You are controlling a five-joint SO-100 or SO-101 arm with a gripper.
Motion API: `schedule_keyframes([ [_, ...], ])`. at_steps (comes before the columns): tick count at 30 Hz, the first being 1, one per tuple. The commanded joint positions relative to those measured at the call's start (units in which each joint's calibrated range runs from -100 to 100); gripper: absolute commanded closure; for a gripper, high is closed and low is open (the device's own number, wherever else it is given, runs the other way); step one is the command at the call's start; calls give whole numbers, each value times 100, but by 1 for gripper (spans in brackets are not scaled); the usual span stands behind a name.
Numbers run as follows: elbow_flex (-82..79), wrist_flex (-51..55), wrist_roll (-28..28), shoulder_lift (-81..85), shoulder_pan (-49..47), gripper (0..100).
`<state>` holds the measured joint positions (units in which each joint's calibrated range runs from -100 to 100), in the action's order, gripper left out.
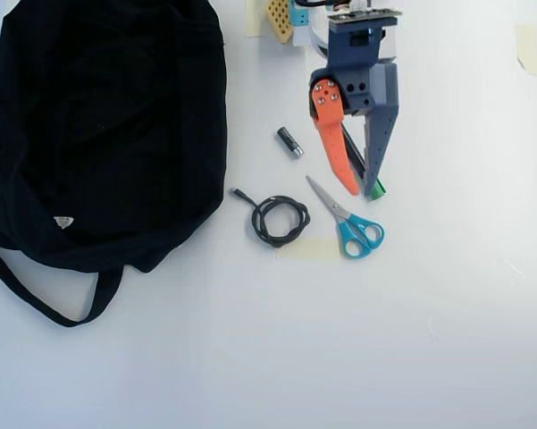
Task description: Put the bike light into the black bag
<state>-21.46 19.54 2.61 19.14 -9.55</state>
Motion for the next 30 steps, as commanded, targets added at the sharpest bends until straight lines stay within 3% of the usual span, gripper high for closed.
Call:
schedule_keyframes([
  [1, 1868, -110, -114, -1150, 117, 97],
  [8, 4051, -128, -120, -3125, 200, 97],
  [30, 3719, 45, -125, -3009, 275, 97],
])
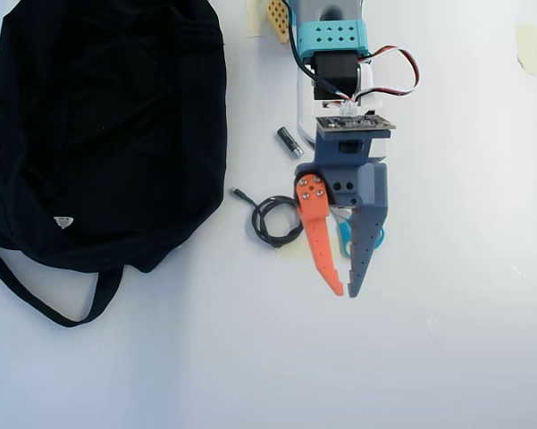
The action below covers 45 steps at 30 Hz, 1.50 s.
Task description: Put the bike light into the black bag
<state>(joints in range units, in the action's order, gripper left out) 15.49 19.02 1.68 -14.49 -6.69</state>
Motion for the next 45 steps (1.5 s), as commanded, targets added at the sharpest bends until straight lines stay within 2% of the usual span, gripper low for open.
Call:
schedule_keyframes([
  [1, 33, 294, -32, 370, -12, 97],
  [13, 329, 3223, -32, 901, -27, 98],
  [22, 1030, 7392, -32, 1042, -147, 98],
  [24, 1048, 8055, -27, 1034, -251, 98],
  [37, 949, 8020, -79, 1050, -311, 98],
  [45, 886, 8038, -1118, 1067, -311, 98],
])
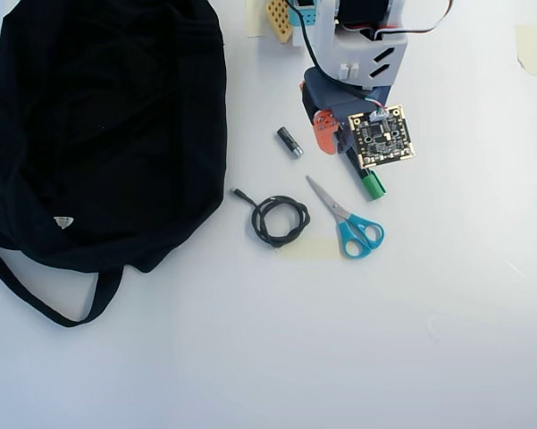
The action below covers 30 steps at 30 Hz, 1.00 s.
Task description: Put the bike light into the black bag
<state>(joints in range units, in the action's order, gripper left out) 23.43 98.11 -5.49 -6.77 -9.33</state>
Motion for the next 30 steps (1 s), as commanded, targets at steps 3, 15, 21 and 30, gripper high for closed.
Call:
schedule_keyframes([
  [3, 56, 137, -599, 378, -54, 98],
  [15, -717, 146, -200, 726, -436, 97],
  [21, -1705, 146, 261, 1457, -750, 97],
  [30, -2819, 146, 974, 2096, -1251, 98],
])
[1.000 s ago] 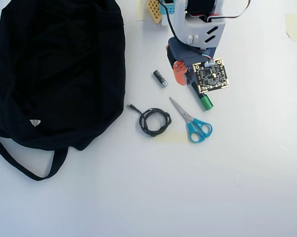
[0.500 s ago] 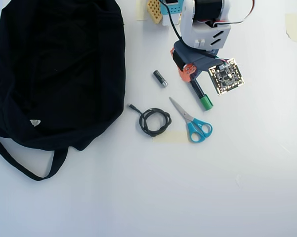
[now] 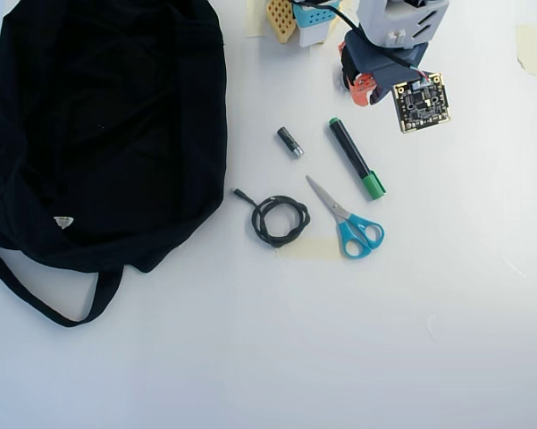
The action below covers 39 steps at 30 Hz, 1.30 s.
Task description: Put the bike light into the black bag
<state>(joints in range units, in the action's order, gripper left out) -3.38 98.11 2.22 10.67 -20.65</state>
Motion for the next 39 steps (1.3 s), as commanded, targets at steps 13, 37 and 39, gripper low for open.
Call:
schedule_keyframes([
  [13, -1450, 146, 585, 1597, -478, 97],
  [37, -2465, 103, 1828, 1929, -1451, 97],
  [39, -2474, 77, 1964, 1929, -1555, 97],
])
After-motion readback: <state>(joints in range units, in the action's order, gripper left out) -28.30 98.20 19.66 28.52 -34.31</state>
